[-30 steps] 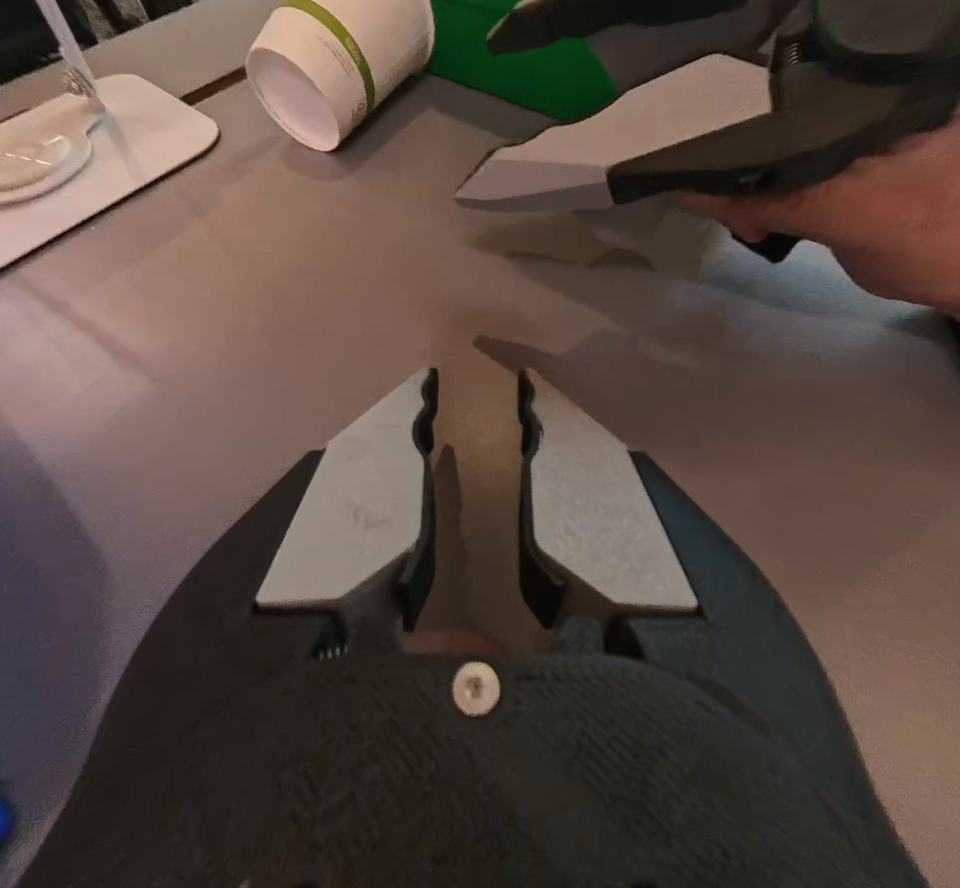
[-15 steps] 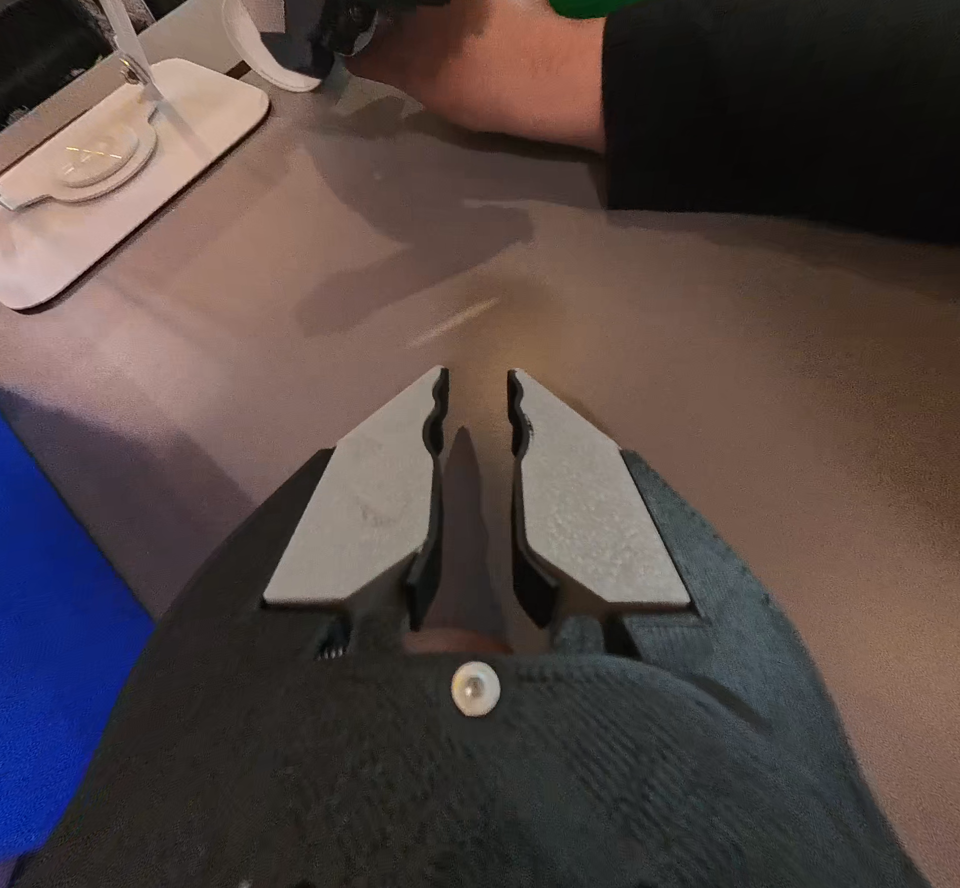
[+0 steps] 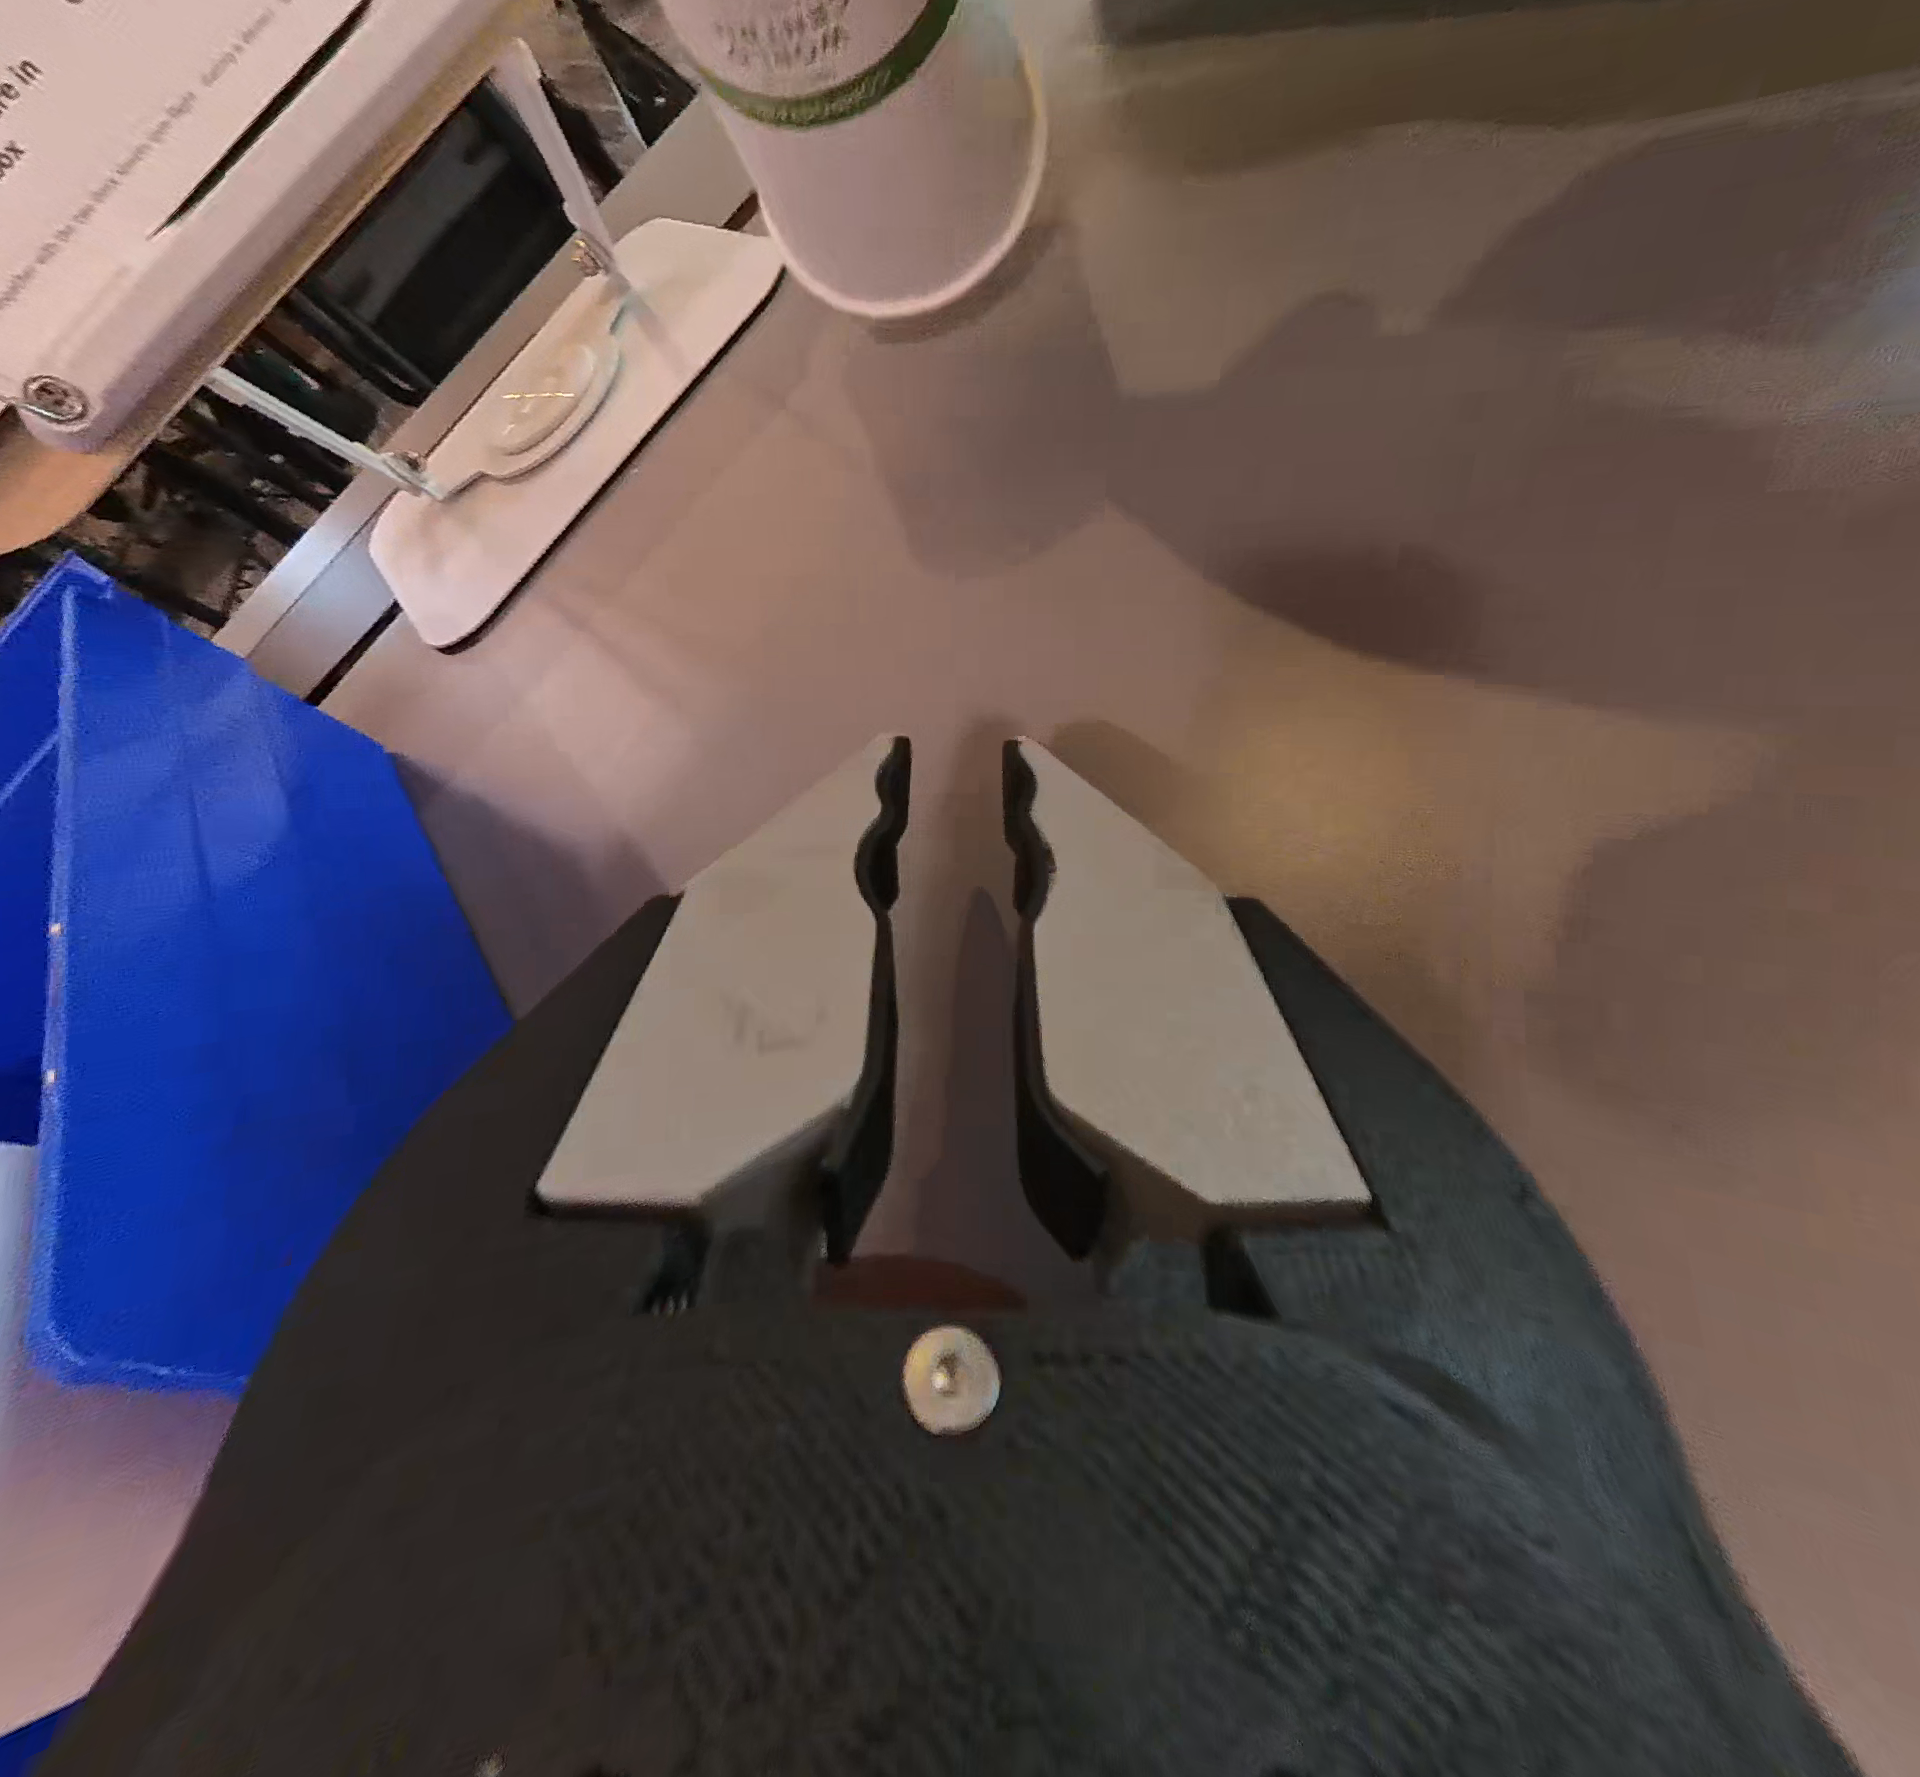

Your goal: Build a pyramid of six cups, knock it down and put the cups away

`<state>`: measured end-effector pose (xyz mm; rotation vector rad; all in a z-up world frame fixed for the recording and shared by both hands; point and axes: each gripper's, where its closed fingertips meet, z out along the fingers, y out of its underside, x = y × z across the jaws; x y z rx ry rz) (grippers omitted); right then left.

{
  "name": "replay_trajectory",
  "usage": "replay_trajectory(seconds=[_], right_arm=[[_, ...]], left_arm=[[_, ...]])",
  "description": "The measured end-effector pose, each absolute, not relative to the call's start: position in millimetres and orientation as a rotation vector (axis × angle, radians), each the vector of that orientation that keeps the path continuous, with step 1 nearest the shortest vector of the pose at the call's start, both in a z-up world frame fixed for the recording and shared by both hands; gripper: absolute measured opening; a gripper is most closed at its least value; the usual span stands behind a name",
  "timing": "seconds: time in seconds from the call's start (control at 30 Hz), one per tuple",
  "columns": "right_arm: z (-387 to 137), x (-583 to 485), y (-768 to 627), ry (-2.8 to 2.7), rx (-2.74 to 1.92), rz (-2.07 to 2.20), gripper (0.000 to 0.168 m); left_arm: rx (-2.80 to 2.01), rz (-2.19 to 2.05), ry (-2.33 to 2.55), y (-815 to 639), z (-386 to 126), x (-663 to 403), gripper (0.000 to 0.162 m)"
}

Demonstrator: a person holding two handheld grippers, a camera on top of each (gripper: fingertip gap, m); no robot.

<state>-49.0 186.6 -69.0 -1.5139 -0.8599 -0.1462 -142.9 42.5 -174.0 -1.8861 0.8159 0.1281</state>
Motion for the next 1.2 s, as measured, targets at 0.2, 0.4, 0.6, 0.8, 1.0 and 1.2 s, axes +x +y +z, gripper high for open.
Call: replay_trajectory(seconds=[0.2, 0.4, 0.6, 0.8, 1.0, 1.2], right_arm=[[-69, -65, 160, -1.101, -1.782, 0.219, 0.0], [-76, -73, 135, -1.31, -1.922, 0.358, 0.0], [-91, -51, 154, -1.302, -2.0, 0.261, 0.0], [-105, -27, 169, -1.264, -2.085, 0.254, 0.0], [-102, -18, 188, -1.185, -2.057, 0.145, 0.013], [-86, -22, 174, -1.197, -2.003, 0.226, 0.02]], left_arm=[[-1.88, 0.349, 0.823, 57, -179, -167, 0.014], [-1.848, 0.278, 0.744, 63, -167, -161, 0.006], [-1.915, 0.003, 0.603, 91, -161, -144, 0.025], [-1.938, -0.186, 0.511, 118, -158, -126, 0.026], [-1.924, -0.123, 0.517, 112, -157, -132, 0.03], [-1.947, -0.11, 0.473, 110, -159, -148, 0.03]])
